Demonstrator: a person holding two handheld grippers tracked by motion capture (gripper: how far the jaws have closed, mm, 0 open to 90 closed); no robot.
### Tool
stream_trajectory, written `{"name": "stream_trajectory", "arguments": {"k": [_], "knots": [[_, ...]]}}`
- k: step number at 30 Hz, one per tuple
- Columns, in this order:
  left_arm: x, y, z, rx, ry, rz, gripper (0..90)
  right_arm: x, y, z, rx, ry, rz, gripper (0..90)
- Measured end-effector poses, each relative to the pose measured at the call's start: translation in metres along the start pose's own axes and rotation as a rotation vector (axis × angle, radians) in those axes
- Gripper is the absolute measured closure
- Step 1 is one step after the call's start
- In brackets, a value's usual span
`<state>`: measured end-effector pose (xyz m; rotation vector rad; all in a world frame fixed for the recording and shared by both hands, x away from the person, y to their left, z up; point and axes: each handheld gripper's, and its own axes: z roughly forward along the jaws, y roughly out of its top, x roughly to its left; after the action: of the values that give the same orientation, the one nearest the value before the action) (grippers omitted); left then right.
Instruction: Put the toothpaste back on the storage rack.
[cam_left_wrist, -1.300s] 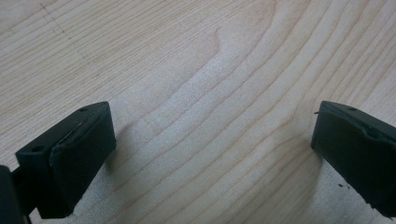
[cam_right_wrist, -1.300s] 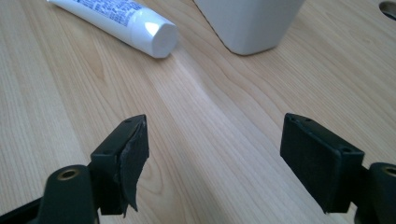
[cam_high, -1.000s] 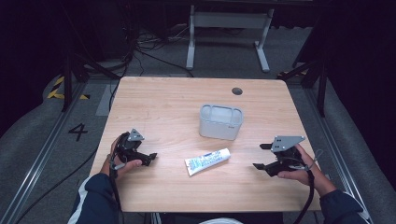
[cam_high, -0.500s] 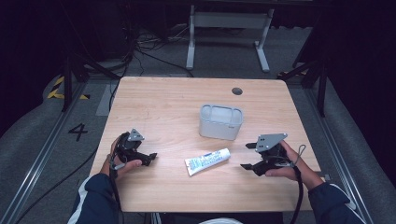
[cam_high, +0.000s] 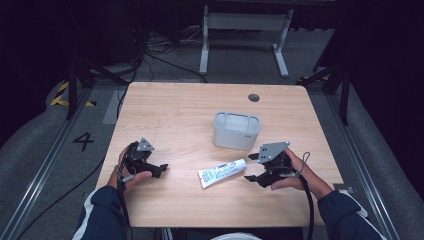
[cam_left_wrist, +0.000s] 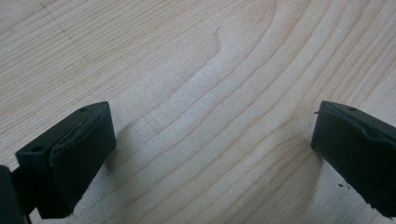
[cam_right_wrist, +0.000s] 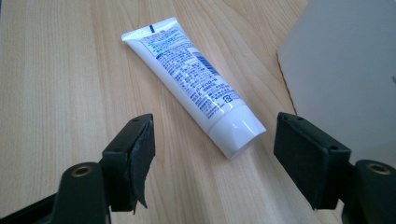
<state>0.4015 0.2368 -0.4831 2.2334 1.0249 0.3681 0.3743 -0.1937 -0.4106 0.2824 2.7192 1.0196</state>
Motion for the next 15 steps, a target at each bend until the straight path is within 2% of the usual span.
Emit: {"name": "stream_trajectory", "arguments": {"k": [8,13,15], "knots": [[0.000,0.000,0.000,-0.001,0.000,0.001,0.1,0.002,0.011,0.011,0.009,0.012,-0.034,31.9],[0.000,0.000,0.000,0.000,0.000,0.000,0.1,0.000,0.016,0.016,0.014,0.031,-0.041,31.9],[0.000,0.000,0.000,0.000,0.000,0.000,0.2,0.001,0.022,0.021,0.032,0.046,-0.059,31.9]]}}
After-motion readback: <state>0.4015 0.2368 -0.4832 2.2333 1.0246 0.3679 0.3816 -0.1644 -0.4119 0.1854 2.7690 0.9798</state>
